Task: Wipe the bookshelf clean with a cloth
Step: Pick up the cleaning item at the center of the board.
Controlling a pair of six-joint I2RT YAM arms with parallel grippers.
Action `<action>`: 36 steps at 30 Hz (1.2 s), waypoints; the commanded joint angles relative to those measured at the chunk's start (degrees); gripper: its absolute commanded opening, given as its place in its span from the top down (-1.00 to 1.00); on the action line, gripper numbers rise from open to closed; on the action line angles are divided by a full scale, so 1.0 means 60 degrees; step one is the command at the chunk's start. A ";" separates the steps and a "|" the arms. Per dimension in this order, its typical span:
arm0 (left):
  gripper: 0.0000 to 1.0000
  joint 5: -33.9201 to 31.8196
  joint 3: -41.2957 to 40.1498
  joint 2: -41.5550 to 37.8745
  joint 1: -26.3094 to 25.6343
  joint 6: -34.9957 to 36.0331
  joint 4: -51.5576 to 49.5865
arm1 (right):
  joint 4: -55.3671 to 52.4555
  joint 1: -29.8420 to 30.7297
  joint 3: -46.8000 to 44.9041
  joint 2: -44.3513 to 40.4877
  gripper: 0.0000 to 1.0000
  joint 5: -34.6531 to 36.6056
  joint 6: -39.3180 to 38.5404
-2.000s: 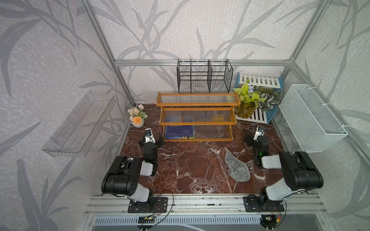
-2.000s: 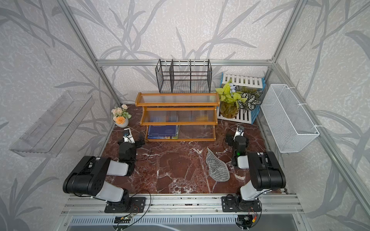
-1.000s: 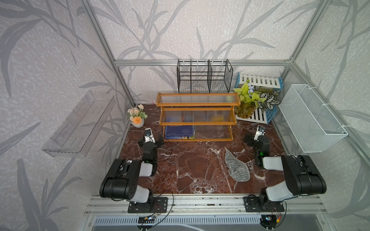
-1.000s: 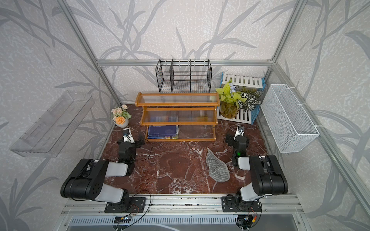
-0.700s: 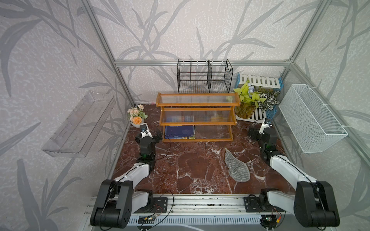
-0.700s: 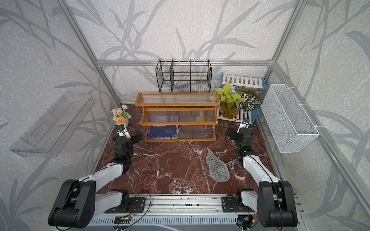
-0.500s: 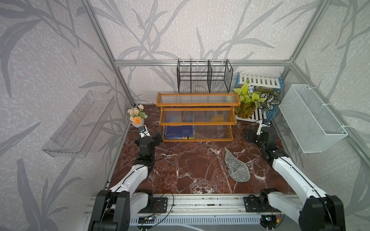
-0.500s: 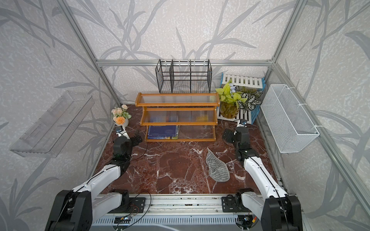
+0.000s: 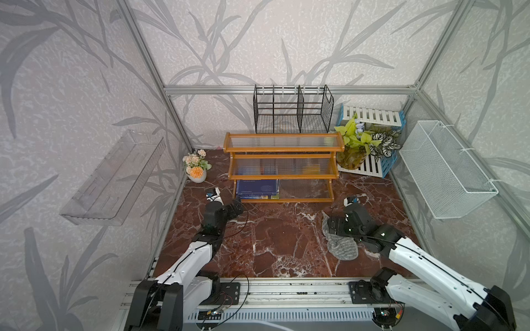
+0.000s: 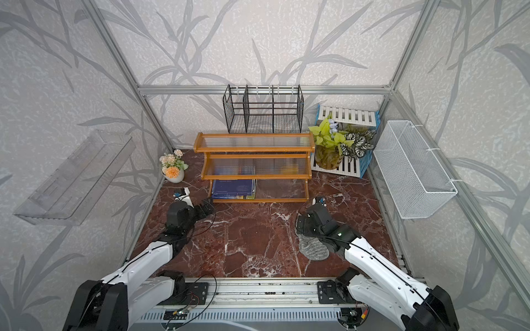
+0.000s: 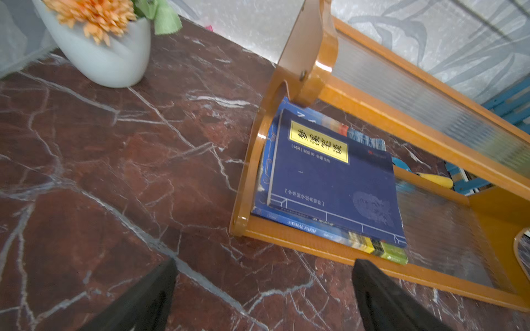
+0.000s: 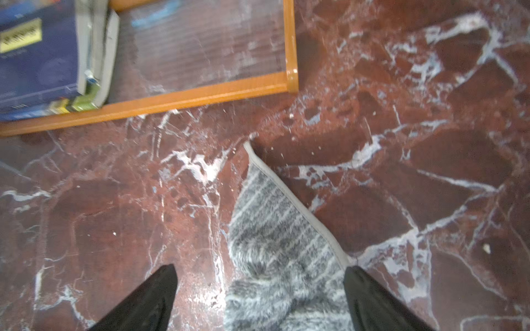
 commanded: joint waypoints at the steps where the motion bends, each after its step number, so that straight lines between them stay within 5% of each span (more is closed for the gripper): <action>1: -1.00 0.0452 -0.0319 -0.0059 -0.0094 -0.0336 0.0324 | -0.0472 0.0412 -0.0301 0.0215 -0.83 0.0635 0.0674; 14: -1.00 0.0911 -0.0357 0.0611 -0.0269 -0.0618 0.0969 | 0.0574 0.2082 -0.0469 0.2476 -0.33 0.0278 0.1975; 17: -1.00 0.0863 -0.0380 0.0793 -0.0310 -0.0611 0.1038 | 0.0743 0.2185 -0.0396 0.3085 -0.05 0.0134 0.2084; 21: -1.00 0.0828 -0.0310 0.0960 -0.0328 -0.0557 0.1035 | 0.0777 0.2187 -0.0072 0.3526 0.65 0.0111 0.1896; 24: -1.00 0.0820 -0.0171 0.1085 -0.0316 -0.0519 0.0921 | 0.0814 0.2187 0.0321 0.3647 0.96 0.0122 0.1465; 36: -1.00 0.1081 0.0464 0.1310 -0.0301 -0.0729 0.0419 | 0.3971 0.2186 0.1079 0.2889 1.00 0.1475 -0.1247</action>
